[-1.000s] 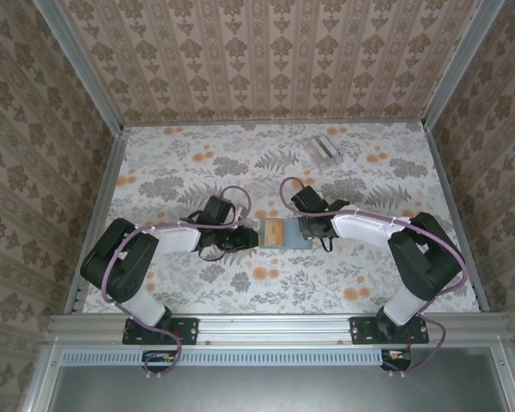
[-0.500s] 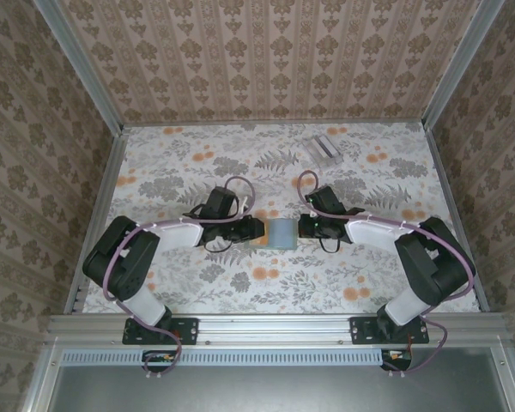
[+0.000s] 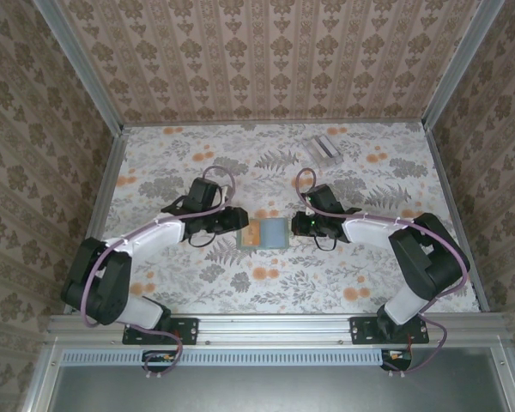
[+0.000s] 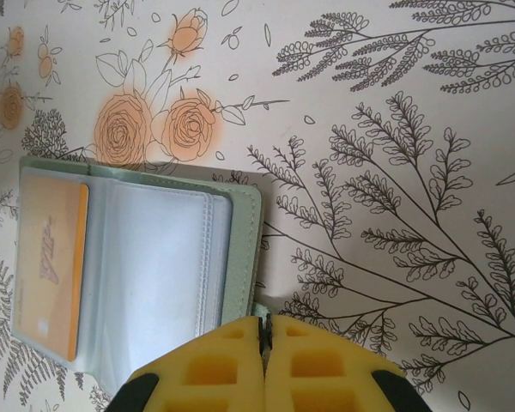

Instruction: Put the credit cards into the card holder

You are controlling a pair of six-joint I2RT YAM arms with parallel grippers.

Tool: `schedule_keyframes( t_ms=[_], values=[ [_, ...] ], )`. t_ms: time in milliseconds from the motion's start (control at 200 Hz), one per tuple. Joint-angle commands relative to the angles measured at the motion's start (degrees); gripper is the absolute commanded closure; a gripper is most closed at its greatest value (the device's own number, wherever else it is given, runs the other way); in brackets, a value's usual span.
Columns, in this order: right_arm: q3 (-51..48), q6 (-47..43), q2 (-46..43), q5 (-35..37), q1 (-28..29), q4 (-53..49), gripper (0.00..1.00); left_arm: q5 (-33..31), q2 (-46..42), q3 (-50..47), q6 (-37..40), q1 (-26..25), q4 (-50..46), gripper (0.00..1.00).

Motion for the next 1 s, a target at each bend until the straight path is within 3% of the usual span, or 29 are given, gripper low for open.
schedule_keyframes(
  t_ms=[0, 175, 390, 535, 715, 995],
  values=[
    [1.73, -1.72, -0.4, 1.09, -0.01, -1.64, 0.94, -1.22, 2.43, 1.82, 4.32, 0.55, -10.67, 0.56],
    [3.81, -2.38, 0.57, -0.88, 0.03, -2.66, 0.93, 5.73, 7.12, 0.24, 1.95, 0.57, -3.16, 0.56],
    [4.28, -2.3, 1.33, -2.3, -0.01, -2.02, 0.92, 5.66, 13.77, 4.65, 3.77, 0.4, -8.66, 0.51],
    [4.24, -1.29, 1.8, -3.53, 0.1, -0.98, 0.92, 2.4, 15.19, 6.59, 3.53, -0.08, -11.4, 0.47],
    [3.75, -0.14, 2.66, -4.93, 0.07, 0.8, 0.92, 7.95, 17.18, 6.6, 2.66, -1.24, -6.74, 0.48],
    [2.72, -0.23, 2.6, -5.27, 0.08, 0.62, 0.92, -5.6, 10.31, 6.15, 2.51, -2.06, -14.66, 0.5]
  ],
)
